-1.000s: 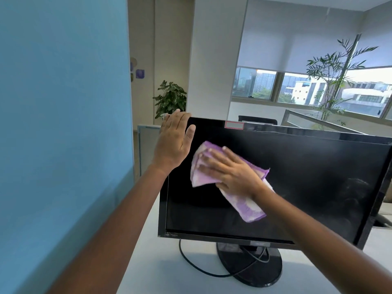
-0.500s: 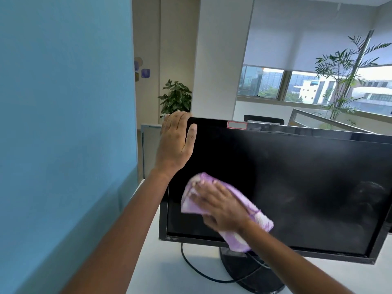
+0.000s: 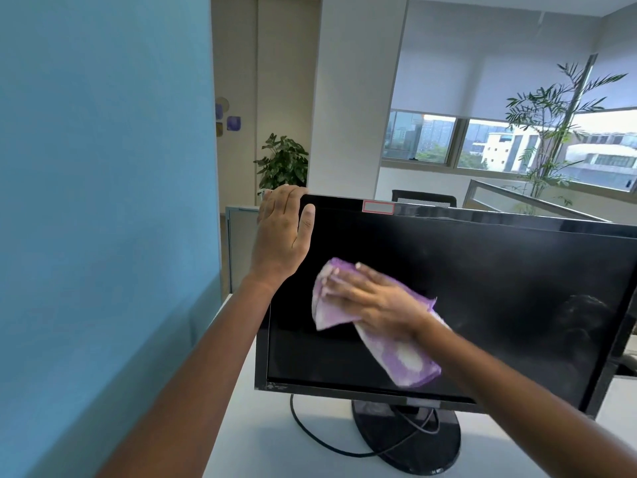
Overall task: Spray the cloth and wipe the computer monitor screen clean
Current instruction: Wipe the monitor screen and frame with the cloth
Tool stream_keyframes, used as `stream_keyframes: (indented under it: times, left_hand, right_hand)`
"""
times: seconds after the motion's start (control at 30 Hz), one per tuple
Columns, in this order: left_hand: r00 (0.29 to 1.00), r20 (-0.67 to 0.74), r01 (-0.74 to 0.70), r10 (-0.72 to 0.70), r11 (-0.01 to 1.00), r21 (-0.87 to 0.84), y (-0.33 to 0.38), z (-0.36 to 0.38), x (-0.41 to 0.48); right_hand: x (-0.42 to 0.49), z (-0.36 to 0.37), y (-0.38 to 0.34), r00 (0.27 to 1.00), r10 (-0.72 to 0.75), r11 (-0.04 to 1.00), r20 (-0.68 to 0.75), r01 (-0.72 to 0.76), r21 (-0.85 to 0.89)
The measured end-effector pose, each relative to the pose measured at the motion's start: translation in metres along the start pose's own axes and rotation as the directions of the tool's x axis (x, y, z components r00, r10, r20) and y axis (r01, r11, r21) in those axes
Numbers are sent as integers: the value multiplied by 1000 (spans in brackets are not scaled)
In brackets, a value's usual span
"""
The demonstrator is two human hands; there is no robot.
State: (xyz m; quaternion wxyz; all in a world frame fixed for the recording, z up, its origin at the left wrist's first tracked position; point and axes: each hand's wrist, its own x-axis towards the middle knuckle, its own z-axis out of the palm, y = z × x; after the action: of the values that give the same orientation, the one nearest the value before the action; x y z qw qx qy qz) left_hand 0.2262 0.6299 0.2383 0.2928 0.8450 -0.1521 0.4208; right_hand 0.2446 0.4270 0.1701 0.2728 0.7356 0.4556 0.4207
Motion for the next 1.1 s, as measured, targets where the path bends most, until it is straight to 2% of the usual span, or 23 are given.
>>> stream_keyframes:
  times: [0.13, 0.33, 0.53, 0.63, 0.7, 0.87, 0.93, 1.1]
  left_hand:
    - [1000, -2, 4, -4, 1000, -3, 2, -1, 1]
    - [1000, -23, 10, -10, 1000, -2, 1, -3, -1]
    - [1000, -14, -1, 1, 999, 47, 1, -4, 1]
    - [1000, -19, 12, -11, 1000, 24, 1, -2, 0]
    - [1000, -19, 16, -16, 1000, 2, -3, -1, 0]
    - [999, -42, 8, -9, 999, -31, -3, 3, 0]
    - [999, -49, 18, -21, 999, -46, -1, 5, 0]
    - [998, -41, 49, -51, 998, -32, -2, 3, -3]
  right_hand:
    - [21, -18, 39, 983, 173, 983, -56, -176, -53]
    - [51, -17, 14, 927, 361, 927, -101, -369, -75]
    - [39, -17, 18, 914, 377, 913, -147, -394, -109]
    - [11, -17, 25, 881, 439, 875, -176, -464, -141]
    - [-13, -16, 28, 827, 533, 820, -176, -557, -134]
    - [-53, -18, 29, 621, 766, 621, -163, -782, -57]
    - [-47, -20, 25, 549, 822, 555, -153, -832, -2]
    - [9, -22, 3, 301, 950, 311, -83, -933, 179]
